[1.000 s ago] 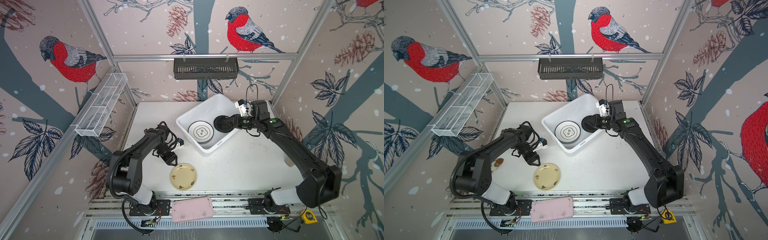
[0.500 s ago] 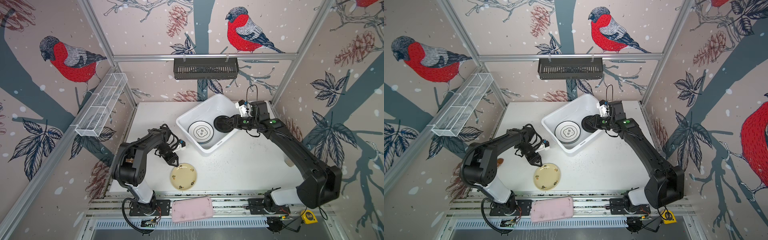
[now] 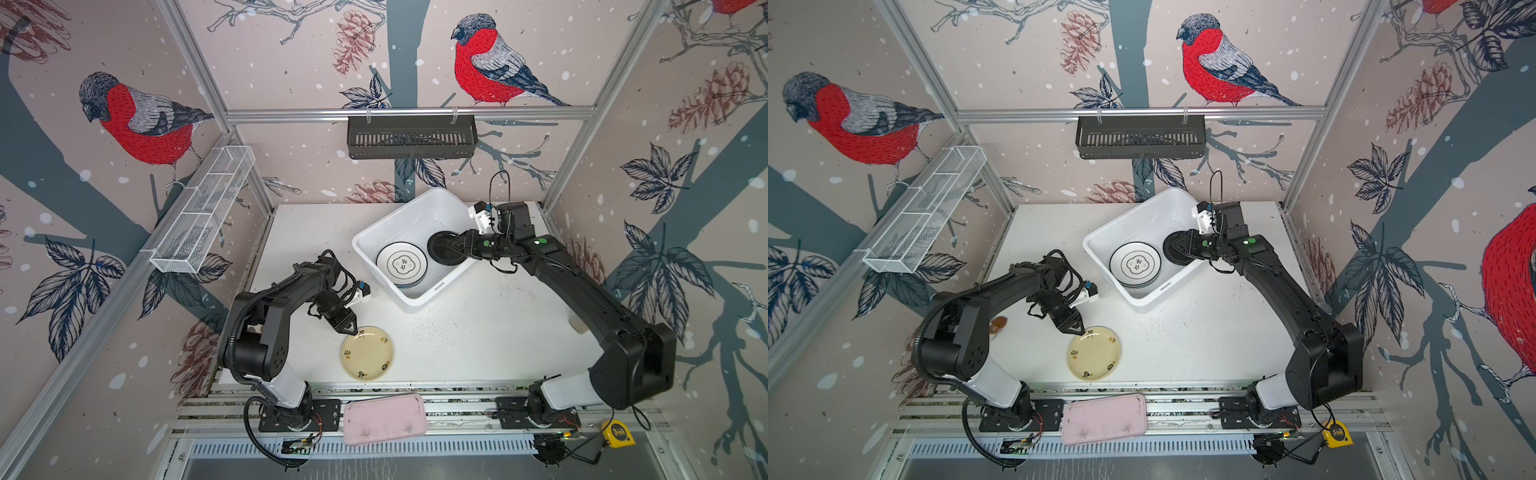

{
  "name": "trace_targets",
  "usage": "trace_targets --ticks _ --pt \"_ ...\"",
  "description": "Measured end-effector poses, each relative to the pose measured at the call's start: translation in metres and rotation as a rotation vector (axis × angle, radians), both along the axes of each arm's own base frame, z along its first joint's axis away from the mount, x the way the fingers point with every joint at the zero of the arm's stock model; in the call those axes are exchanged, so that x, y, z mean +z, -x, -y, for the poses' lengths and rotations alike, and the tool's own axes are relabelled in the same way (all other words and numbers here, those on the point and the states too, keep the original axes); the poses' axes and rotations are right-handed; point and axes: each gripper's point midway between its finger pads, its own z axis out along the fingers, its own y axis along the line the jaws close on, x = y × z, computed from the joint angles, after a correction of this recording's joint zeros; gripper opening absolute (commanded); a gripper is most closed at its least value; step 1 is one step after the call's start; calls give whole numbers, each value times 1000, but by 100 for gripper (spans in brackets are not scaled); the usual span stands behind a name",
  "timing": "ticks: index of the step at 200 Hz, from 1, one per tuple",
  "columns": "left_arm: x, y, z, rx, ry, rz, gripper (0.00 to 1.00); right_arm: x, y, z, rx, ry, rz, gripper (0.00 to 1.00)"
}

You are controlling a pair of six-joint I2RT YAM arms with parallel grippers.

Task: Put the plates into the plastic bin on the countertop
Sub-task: 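Lower the left gripper to the cream plate's rim farthest from the pink box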

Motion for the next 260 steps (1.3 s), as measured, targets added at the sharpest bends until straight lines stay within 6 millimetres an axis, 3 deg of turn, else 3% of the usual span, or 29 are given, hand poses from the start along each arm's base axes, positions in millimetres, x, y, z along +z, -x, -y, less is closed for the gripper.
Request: trace_targets --ticks 139,260 --pt "-8 9 10 -33 -10 20 35 -10 -1 -3 14 -9 -13 27" --pt "-17 9 7 -6 -48 29 23 -14 1 -2 13 -9 -17 26"
